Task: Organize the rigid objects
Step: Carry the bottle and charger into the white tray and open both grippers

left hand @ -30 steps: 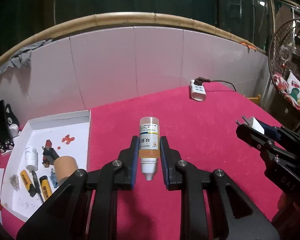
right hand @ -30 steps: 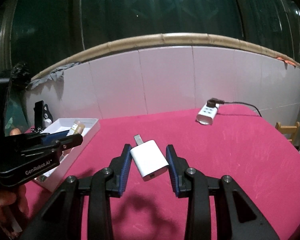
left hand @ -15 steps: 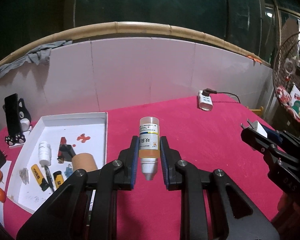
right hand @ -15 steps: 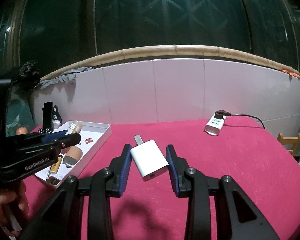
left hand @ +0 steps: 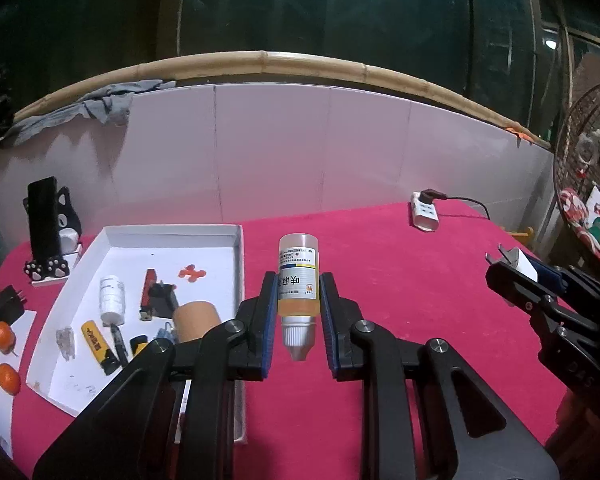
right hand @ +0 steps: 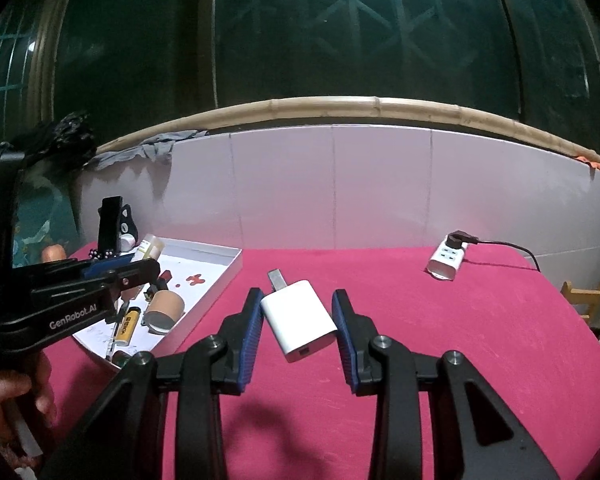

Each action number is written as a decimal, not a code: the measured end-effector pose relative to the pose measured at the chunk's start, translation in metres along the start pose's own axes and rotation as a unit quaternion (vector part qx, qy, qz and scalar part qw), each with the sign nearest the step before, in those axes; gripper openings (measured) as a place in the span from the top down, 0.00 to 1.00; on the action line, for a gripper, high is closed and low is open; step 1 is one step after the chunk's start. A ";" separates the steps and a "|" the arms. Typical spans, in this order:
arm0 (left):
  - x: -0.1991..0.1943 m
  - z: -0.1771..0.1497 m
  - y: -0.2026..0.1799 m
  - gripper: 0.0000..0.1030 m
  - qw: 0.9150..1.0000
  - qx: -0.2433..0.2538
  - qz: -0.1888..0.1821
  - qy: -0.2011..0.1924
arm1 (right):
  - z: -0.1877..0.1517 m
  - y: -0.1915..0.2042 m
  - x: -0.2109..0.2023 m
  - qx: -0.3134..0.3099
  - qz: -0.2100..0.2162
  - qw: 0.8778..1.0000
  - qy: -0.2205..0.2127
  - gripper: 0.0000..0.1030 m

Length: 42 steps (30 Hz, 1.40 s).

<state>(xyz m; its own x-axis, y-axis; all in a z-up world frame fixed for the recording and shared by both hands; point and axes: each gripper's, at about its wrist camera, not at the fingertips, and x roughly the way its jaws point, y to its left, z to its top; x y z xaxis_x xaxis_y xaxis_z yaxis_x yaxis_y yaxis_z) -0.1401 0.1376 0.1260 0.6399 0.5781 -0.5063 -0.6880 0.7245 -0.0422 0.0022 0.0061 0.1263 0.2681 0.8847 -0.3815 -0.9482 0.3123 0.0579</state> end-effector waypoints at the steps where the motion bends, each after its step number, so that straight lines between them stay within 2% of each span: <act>1: -0.001 0.000 0.003 0.81 1.000 -0.002 0.001 -0.001 | 0.001 0.001 0.001 -0.001 0.002 1.000 0.000 0.67; 28: -0.024 -0.007 0.066 0.81 0.998 -0.052 0.036 -0.013 | 0.018 0.069 0.021 -0.067 0.052 0.996 0.006 0.67; 42: -0.029 -0.014 0.120 0.81 0.993 -0.092 0.072 -0.012 | 0.030 0.110 0.047 -0.088 0.084 0.992 0.021 0.66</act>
<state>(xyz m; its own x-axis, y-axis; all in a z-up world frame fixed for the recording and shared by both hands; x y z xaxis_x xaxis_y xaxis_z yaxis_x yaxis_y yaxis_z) -0.2459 0.2023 0.1235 0.5362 0.6819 -0.4974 -0.8227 0.5539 -0.1276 -0.0842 0.0922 0.1423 0.1009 0.9028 -0.4180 -0.9949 0.0936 -0.0379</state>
